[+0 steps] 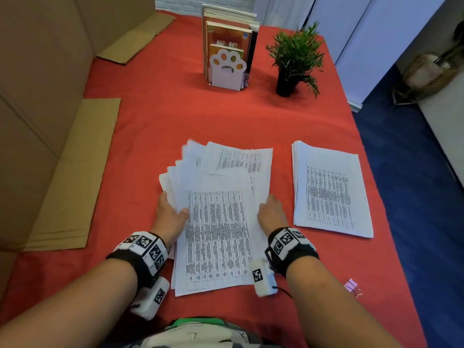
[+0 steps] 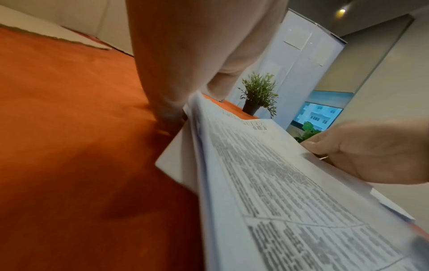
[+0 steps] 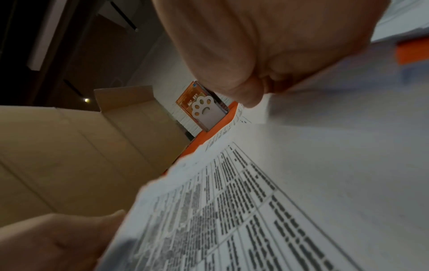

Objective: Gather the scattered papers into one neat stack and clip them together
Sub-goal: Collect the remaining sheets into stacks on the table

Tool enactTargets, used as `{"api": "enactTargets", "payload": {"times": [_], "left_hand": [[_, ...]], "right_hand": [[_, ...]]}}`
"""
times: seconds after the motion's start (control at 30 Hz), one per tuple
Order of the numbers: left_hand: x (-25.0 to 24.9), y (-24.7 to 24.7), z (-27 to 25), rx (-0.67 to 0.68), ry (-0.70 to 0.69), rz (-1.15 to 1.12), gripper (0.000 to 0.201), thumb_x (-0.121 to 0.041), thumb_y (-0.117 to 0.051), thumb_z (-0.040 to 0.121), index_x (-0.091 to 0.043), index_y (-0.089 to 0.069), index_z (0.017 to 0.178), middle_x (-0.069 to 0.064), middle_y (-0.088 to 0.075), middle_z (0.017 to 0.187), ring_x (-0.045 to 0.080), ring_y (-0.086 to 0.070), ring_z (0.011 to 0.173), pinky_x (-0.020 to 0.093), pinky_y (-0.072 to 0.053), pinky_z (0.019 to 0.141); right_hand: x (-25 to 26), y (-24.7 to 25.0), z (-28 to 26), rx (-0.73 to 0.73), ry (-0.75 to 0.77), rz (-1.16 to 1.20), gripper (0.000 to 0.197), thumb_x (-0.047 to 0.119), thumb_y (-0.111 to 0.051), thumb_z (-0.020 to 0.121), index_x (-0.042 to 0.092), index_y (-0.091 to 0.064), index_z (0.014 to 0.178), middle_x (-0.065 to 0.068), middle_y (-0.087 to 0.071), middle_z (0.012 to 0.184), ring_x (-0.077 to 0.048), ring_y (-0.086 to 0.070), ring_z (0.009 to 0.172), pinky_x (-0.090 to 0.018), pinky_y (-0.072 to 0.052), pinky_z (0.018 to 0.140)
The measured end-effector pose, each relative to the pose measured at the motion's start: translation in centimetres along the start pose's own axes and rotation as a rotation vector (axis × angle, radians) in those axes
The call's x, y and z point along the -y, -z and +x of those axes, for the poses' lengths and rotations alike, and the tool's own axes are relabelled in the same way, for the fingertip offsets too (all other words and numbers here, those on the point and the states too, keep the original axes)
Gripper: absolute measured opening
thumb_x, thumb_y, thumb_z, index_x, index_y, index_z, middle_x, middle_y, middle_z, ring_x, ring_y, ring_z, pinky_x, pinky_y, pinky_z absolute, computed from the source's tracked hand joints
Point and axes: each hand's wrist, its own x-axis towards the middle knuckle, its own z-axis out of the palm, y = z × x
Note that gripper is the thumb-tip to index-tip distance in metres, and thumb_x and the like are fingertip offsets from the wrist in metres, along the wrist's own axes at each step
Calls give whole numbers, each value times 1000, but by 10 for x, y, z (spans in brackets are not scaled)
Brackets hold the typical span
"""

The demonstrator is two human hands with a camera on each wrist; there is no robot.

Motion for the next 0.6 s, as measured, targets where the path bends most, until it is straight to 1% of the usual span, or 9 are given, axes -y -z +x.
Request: {"api": "enactTargets", "payload": {"times": [0.07, 0.13, 0.23, 0.3, 0.37, 0.43, 0.5, 0.53, 0.6], "left_hand": [[-2, -1, 0, 4, 24, -76, 67, -21, -49, 93, -19, -8, 147, 10, -34, 149, 30, -40, 133, 50, -34, 110], [-1, -2, 0, 31, 28, -59, 65, -28, -49, 93, -16, -12, 145, 8, -42, 143, 28, -46, 126, 47, -37, 108], [-3, 1, -4, 88, -8, 44, 53, -19, -57, 90, -15, -31, 136, 3, -56, 122, 25, -55, 111, 42, -44, 99], [-10, 4, -9, 62, -65, 24, 41, -9, -56, 89, -19, -40, 125, 0, -58, 115, 23, -56, 107, 39, -45, 97], [-24, 8, -15, 26, -157, -61, 36, -3, -54, 89, -23, -43, 117, -4, -58, 109, 20, -56, 105, 34, -44, 92], [-45, 13, -22, -7, -263, -139, 36, 0, -53, 89, -25, -45, 114, -10, -59, 104, 17, -58, 101, 30, -43, 88], [-65, 20, -28, -39, -369, -189, 37, 0, -54, 89, -33, -46, 103, -16, -59, 101, 7, -59, 95, 27, -45, 84], [-75, 23, -29, -57, -414, -218, 38, 0, -54, 88, -36, -46, 98, -17, -59, 100, -1, -59, 91, 23, -46, 82], [-91, 28, -32, -92, -491, -306, 43, 3, -55, 88, -38, -46, 97, -18, -59, 99, -12, -61, 83, 10, -47, 76]], "right_hand": [[4, -3, -4, 64, 21, 67, 36, 5, -36, 95, -6, -39, 129, -25, -52, 127, -37, -52, 115, -34, -43, 91], [5, -4, -10, 79, 23, 102, 32, 5, -36, 95, -7, -43, 124, -24, -55, 124, -36, -54, 112, -32, -43, 88], [5, 3, -21, 130, 50, 193, 30, 6, -37, 95, -2, -41, 124, -20, -55, 122, -30, -54, 108, -25, -38, 82], [5, 12, -28, 179, 101, 306, 33, 8, -38, 95, 4, -40, 127, -11, -54, 121, -23, -51, 105, -23, -35, 85], [10, 23, -35, 188, 165, 431, 36, 14, -40, 95, 12, -38, 131, -1, -51, 120, -20, -51, 113, -25, -36, 91], [19, 35, -37, 140, 236, 484, 39, 15, -43, 94, 18, -35, 132, 5, -49, 119, -18, -50, 116, -28, -36, 95], [34, 49, -40, 69, 305, 544, 38, 9, -44, 92, 25, -36, 126, 9, -52, 115, -16, -52, 111, -29, -39, 96], [41, 56, -42, 31, 340, 591, 39, 5, -45, 90, 28, -37, 120, 12, -55, 111, -15, -53, 108, -30, -40, 96], [54, 68, -45, -65, 409, 678, 45, -2, -46, 88, 33, -37, 115, 19, -56, 107, -11, -55, 106, -26, -41, 96]]}}
